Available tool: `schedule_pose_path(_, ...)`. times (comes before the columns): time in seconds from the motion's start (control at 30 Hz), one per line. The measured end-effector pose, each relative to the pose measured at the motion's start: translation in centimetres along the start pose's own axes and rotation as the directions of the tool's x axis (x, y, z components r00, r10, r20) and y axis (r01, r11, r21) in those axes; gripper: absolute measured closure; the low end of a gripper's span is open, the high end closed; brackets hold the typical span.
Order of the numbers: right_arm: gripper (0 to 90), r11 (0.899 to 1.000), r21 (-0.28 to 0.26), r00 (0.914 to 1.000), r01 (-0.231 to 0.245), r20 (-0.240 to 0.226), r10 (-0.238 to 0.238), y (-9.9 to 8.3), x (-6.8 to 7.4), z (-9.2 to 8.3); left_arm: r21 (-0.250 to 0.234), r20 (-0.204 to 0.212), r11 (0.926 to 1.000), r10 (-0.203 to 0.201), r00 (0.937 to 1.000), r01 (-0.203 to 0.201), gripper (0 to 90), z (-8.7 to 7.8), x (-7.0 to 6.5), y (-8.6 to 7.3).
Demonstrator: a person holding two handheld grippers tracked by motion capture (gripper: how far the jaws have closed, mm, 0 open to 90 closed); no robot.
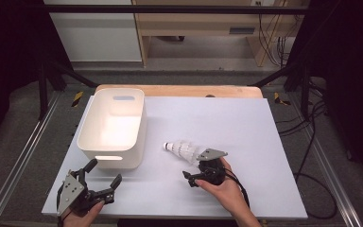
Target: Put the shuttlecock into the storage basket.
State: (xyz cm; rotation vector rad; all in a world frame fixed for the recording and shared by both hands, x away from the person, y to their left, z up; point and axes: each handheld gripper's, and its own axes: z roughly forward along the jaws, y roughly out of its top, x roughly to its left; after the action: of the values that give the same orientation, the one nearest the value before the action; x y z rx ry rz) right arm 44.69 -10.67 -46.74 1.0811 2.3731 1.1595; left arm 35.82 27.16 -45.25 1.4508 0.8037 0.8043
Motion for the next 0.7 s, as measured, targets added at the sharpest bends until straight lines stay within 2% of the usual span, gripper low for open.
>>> schedule_pose_path(0.33, 18.5, 1.0, -0.011, 1.0, -0.006, -0.003, 0.006, 0.5, 0.0, 0.3, 0.0, 0.002, 1.0, 0.0, 1.0, 0.0, 2.6, 0.1, 0.0, 0.0)
schedule_pose_path(0.53, 32.5, 0.999, -0.036, 0.9999, -0.013, -0.012, 0.013, 0.9, -0.2, 0.7, 0.005, 0.007, 1.0, 0.004, 1.0, -0.004, 2.7, 0.2, -0.2, 0.0)
schedule_pose_path(0.7, 38.8, 0.999, -0.037, 0.9998, -0.017, -0.013, 0.017, 1.2, -0.2, 1.2, 0.001, 0.006, 1.0, 0.003, 1.0, -0.003, 2.7, 0.1, -0.2, 0.0)
